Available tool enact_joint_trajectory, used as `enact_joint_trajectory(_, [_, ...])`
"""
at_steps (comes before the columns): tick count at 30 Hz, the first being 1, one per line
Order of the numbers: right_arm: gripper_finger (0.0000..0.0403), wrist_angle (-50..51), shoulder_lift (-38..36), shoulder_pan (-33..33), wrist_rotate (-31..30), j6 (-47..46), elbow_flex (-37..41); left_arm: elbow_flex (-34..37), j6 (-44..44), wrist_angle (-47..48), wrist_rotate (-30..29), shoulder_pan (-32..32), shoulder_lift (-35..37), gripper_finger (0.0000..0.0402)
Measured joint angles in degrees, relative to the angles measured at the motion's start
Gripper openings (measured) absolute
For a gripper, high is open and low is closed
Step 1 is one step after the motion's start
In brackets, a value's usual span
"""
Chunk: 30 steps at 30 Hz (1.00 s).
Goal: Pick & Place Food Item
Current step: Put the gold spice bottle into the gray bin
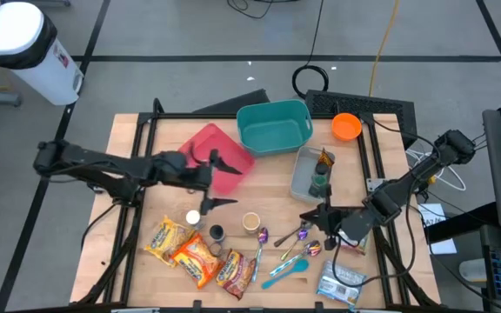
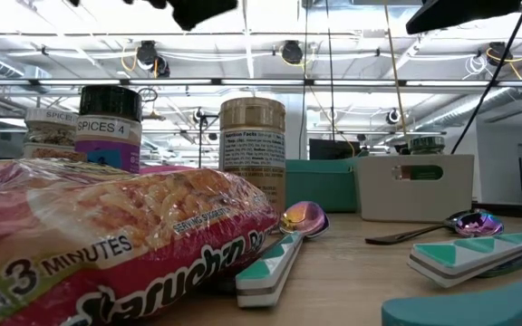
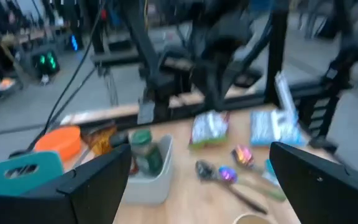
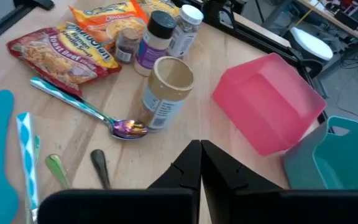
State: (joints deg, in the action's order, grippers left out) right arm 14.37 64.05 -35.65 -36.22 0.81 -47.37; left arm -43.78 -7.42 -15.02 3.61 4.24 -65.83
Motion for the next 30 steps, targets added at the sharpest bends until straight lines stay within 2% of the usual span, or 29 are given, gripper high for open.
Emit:
enact_joint_trajectory(6, [0.0000,-0.6,0.0,1.8,0.0,0.1,0.0,7.1,6.7,-9.7,1.9,0.0,2.3,0.0390])
enact_joint_trajectory(14, [0.0000,-0.9,0.0,2.7,0.2,0.1,0.0,7.8,12.3,-10.6,2.4,0.4,-3.3,0.0390])
enact_joint_trajectory(17, [0.0000,-0.9,0.0,2.7,0.2,0.1,0.0,7.8,10.7,-10.4,2.3,1.8,-6.2,0.0390])
enact_joint_trajectory(23, [0.0000,-0.9,0.0,2.7,0.3,0.5,0.0,7.8,1.6,-13.5,2.3,4.4,-13.5,0.0390])
enact_joint_trajectory(27, [0.0000,-0.8,0.0,2.7,0.3,0.5,0.0,7.7,2.6,-18.3,2.4,4.8,-17.3,0.0390])
enact_joint_trajectory(30, [0.0000,-0.8,0.0,2.7,0.3,0.5,0.0,7.7,4.1,-18.1,1.7,5.9,-19.3,0.0390])
